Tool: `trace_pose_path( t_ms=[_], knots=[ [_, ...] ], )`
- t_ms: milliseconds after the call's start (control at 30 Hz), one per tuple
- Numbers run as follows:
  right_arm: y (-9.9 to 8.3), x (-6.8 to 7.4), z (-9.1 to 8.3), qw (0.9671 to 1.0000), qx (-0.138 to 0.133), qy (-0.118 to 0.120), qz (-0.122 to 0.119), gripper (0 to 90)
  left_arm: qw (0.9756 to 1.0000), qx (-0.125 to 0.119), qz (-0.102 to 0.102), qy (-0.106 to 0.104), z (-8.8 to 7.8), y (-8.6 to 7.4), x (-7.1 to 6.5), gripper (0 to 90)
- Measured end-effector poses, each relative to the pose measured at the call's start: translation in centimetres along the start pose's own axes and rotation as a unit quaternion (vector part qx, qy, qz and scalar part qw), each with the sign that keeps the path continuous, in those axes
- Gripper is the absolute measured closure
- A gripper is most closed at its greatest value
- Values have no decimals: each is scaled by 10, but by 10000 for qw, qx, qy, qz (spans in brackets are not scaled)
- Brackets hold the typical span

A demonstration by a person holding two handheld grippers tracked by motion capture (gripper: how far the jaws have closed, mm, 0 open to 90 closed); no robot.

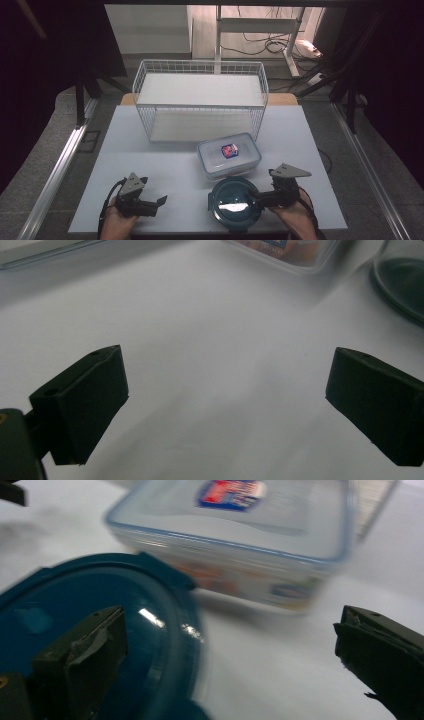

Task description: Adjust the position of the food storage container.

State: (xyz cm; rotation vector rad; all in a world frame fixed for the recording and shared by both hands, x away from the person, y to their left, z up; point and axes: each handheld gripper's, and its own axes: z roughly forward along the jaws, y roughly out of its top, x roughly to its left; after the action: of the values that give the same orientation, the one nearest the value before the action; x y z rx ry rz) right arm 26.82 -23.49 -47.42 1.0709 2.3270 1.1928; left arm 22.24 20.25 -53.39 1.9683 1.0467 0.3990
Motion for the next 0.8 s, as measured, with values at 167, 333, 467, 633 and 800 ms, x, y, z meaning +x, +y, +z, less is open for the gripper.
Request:
trace_pose_path(
  t_ms=[167,333,467,633,800],
  knots=[
    [9,29,-1,9997,23,127,-199,113,10000,15,-15,-17,0,0,1,32],
    [15,62,1,9972,112,616,-406,461,10000,29,-13,-29,1,0,0,32],
    [15,85,5,9920,345,991,-699,768,10000,41,-1,-41,1,0,0,33],
    [13,113,12,9843,471,1370,-1004,890,10000,53,-8,-55,1,0,0,34],
    [6,138,24,9767,761,1503,-1329,891,9999,89,11,-86,2,0,0,37]
  ],
)
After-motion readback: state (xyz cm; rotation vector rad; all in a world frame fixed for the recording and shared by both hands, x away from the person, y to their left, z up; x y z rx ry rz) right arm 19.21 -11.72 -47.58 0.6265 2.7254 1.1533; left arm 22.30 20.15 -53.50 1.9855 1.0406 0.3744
